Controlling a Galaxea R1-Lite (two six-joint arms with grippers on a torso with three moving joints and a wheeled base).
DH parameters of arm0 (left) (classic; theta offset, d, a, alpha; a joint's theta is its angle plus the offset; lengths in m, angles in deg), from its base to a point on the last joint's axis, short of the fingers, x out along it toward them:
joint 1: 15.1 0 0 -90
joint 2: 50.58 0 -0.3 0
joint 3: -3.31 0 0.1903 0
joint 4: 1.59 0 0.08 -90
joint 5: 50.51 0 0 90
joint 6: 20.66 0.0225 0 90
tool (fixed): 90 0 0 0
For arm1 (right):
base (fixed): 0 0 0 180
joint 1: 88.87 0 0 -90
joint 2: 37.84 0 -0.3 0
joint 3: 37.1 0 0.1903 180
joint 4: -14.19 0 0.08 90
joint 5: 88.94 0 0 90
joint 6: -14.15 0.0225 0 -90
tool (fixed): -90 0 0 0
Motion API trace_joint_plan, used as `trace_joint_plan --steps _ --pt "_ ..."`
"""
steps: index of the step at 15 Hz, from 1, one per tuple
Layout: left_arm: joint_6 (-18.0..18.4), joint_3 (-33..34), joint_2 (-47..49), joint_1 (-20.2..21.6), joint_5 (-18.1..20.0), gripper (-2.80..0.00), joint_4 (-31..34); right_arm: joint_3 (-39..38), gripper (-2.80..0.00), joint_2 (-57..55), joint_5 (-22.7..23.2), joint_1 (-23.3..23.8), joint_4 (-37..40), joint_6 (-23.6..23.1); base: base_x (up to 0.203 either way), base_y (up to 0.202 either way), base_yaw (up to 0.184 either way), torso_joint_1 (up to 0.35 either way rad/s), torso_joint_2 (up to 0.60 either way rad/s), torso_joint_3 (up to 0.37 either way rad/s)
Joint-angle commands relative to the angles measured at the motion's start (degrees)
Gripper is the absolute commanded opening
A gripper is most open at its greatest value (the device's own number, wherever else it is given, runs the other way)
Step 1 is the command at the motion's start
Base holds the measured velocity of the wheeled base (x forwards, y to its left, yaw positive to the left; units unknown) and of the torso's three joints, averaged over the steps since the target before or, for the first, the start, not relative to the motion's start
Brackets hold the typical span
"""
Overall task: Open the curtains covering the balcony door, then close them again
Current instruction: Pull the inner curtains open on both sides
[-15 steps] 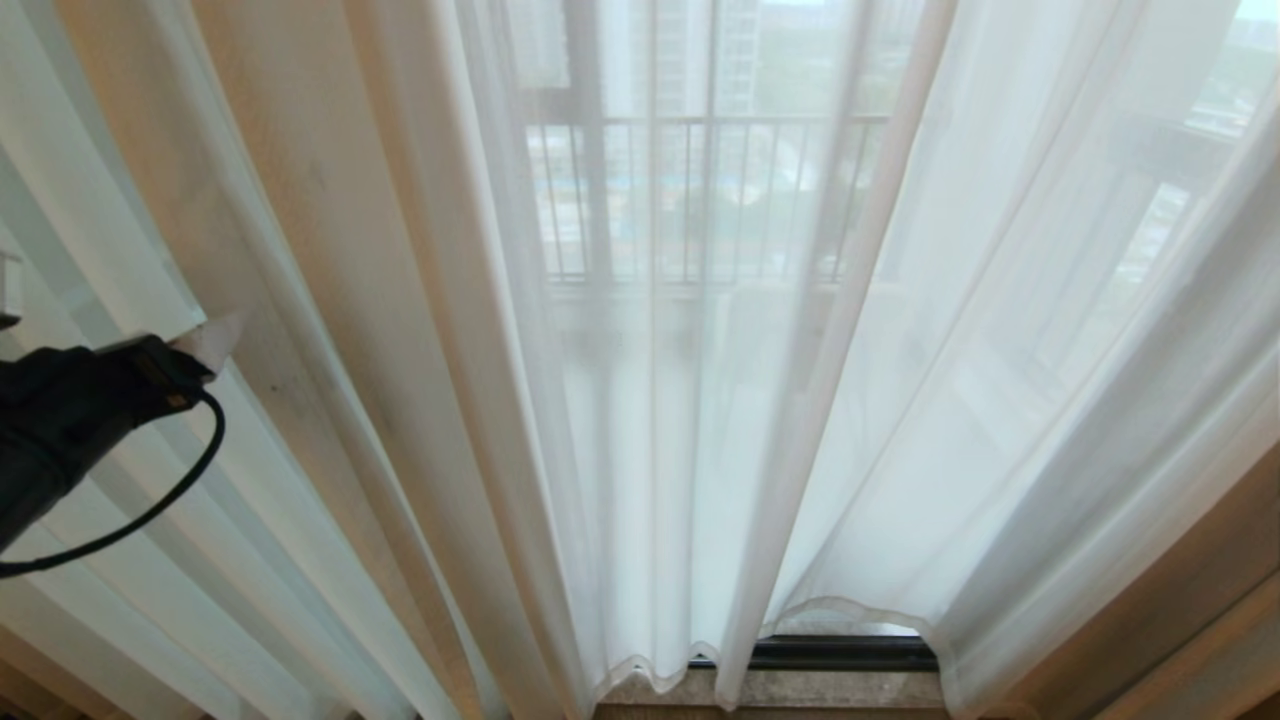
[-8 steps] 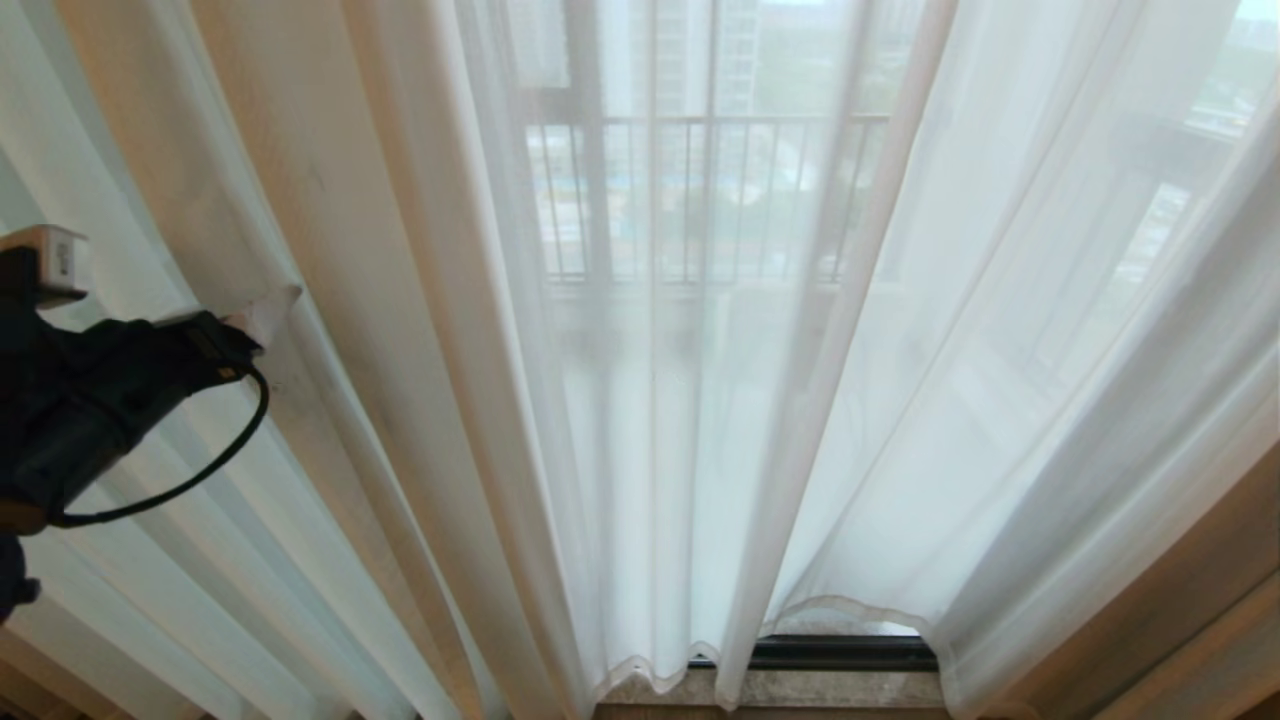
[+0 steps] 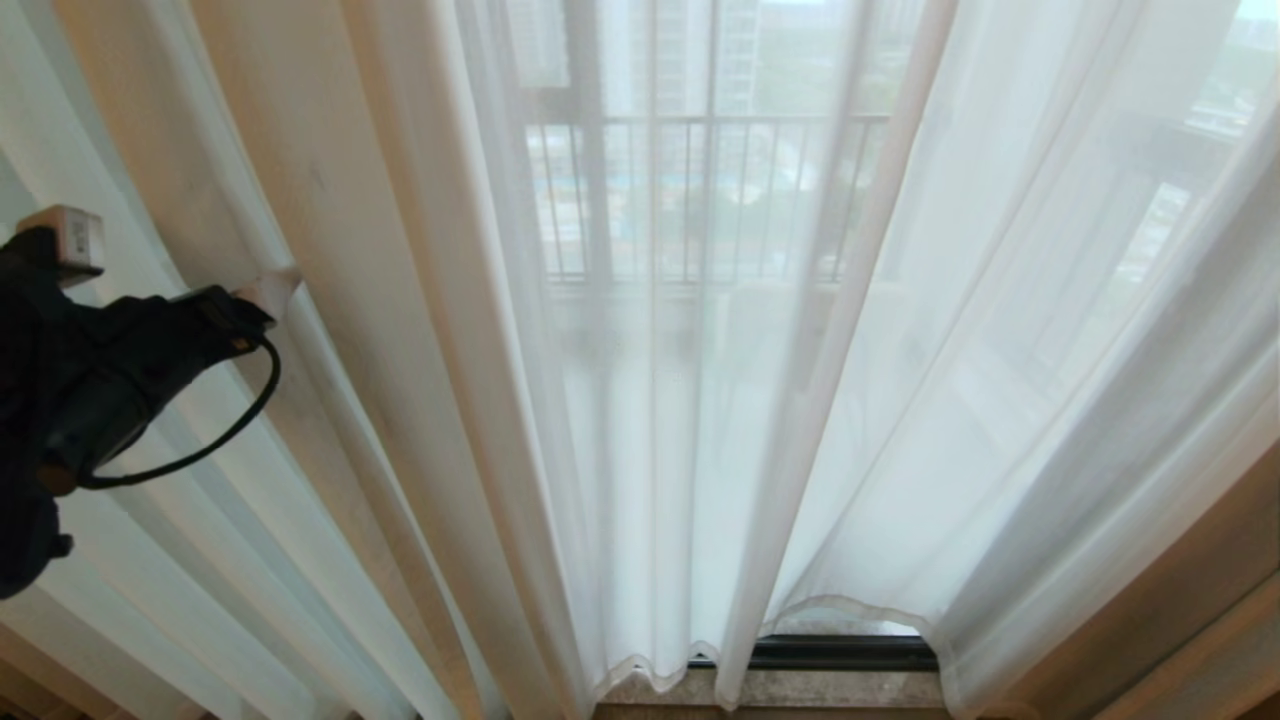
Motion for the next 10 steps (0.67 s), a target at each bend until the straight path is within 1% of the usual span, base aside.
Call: trace_joint_plan --steps 1,2,3,4,10 --pt "-0.01 -0.83 0.83 0.05 0.05 0.00 -0.57 0.00 -2.80 0.01 0.00 -0.01 -0.01 0.02 0.000 0.000 0.000 0.000 0.00 0.000" --pt "0.00 -0.94 1.40 0.06 0.05 0.00 -1.91 0.00 -2.80 0.01 0.00 -0.01 -0.01 0.02 0.000 0.000 0.000 0.000 0.00 0.000" --pt "0.09 -0.88 2.37 0.06 0.05 -2.80 -4.20 0.00 -2.80 0.01 0.00 -0.01 -0.01 0.02 0.000 0.000 0.000 0.000 0.00 0.000" --pt "0.09 -0.83 3.05 0.06 0.13 -2.80 -6.15 0.00 -2.80 0.01 0.00 -0.01 -0.01 0.02 0.000 0.000 0.000 0.000 0.00 0.000" --pt "0.71 1.34 0.07 -0.48 -0.34 -2.80 -6.53 0.00 -2.80 0.01 0.00 -0.01 -0.01 0.02 0.000 0.000 0.000 0.000 0.00 0.000"
